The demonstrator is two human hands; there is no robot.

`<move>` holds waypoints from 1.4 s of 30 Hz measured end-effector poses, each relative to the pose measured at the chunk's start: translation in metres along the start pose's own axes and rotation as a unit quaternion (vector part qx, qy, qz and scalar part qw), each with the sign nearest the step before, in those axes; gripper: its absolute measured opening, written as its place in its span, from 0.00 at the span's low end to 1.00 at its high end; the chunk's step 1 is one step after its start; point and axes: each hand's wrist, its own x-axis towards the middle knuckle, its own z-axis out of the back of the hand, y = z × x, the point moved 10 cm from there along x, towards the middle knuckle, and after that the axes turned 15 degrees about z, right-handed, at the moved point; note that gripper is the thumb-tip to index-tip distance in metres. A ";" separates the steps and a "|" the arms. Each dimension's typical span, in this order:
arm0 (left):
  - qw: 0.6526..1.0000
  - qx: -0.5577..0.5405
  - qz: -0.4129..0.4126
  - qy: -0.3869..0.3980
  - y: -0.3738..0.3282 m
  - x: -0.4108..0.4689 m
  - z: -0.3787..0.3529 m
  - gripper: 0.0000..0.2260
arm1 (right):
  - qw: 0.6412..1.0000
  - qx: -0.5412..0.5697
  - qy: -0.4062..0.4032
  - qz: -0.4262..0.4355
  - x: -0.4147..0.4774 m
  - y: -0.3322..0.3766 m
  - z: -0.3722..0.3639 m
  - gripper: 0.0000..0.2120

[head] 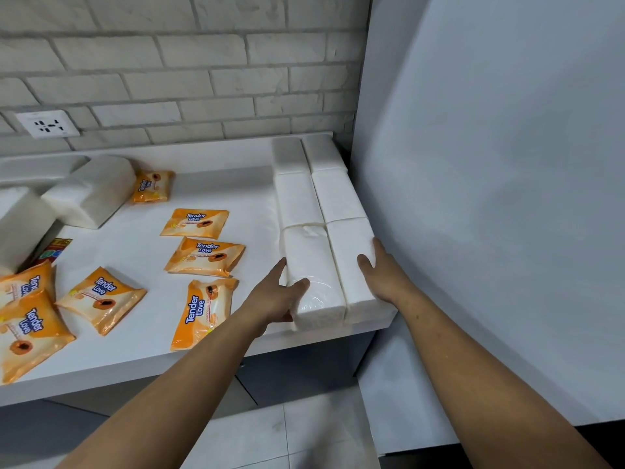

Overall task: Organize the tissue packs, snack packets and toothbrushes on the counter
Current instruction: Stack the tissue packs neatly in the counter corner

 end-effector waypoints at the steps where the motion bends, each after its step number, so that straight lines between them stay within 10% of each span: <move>1: 1.000 0.001 0.000 0.000 0.000 0.000 0.000 0.32 | 1.000 0.002 0.001 0.001 0.000 -0.001 0.000 0.33; 27: 0.995 0.024 -0.032 -0.091 -0.018 -0.003 0.065 0.39 | 0.993 -0.111 -0.013 0.027 0.025 0.035 0.022 0.33; 42: 0.963 0.024 -0.101 -0.249 -0.035 -0.012 0.279 0.36 | 0.964 -0.203 -0.044 0.165 0.113 0.237 -0.091 0.30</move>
